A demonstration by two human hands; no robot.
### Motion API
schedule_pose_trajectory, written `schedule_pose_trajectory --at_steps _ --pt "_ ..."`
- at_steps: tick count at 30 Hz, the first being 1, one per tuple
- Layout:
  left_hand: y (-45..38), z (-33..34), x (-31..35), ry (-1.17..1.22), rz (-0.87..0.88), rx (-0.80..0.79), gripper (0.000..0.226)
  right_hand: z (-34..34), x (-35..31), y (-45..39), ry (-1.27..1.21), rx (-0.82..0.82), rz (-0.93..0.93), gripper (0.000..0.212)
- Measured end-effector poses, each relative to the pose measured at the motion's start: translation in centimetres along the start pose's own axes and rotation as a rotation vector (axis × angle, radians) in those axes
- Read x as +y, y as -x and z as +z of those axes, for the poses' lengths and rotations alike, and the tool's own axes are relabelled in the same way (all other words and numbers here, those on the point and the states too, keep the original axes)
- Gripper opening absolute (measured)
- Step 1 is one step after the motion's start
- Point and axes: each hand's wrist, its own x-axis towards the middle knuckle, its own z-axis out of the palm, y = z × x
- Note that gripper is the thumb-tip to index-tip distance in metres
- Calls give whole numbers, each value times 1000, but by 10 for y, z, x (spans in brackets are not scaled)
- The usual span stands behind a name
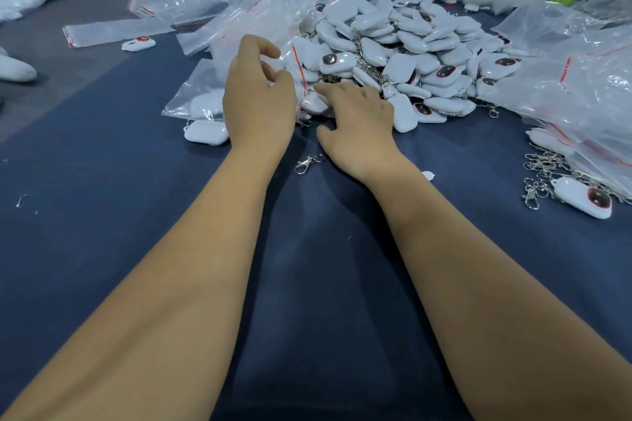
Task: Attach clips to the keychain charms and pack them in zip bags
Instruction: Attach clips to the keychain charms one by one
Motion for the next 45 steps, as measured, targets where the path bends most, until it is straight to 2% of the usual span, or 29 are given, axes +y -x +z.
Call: schedule_pose_trajectory --at_steps 5,8,13,18,21,23,30,34,38,41,45 --pt "1 2 5 174 11 -22 30 0 1 -2 16 70 21 34" --pt "2 4 6 162 25 -76 26 -4 0 -4 -54 145 40 24" --pt "3 7 2 114 -61 -182 26 -8 1 0 -509 203 121 22" --pt "3 9 -3 -64 -33 -344 30 -12 -8 1 -890 256 175 20" --pt "2 10 -6 -74 -11 -338 37 -15 -9 -1 -1176 196 228 14" --pt "-1 12 -7 -50 -23 -284 36 -15 -8 -3 -1271 144 261 16" --pt "-2 10 -2 233 -170 -207 33 -9 -5 -5 -1193 20 280 22" --pt "1 8 2 321 -186 -309 24 -7 -4 -5 -1143 -20 258 20" --pt "3 8 2 341 -191 -323 27 -7 -2 -5 -1103 -47 249 19" --pt "4 8 4 284 -150 -319 18 -6 -1 -6 -1098 -71 246 19" --pt "4 8 2 302 -151 -347 29 -6 -1 -7 -1078 -78 246 20"
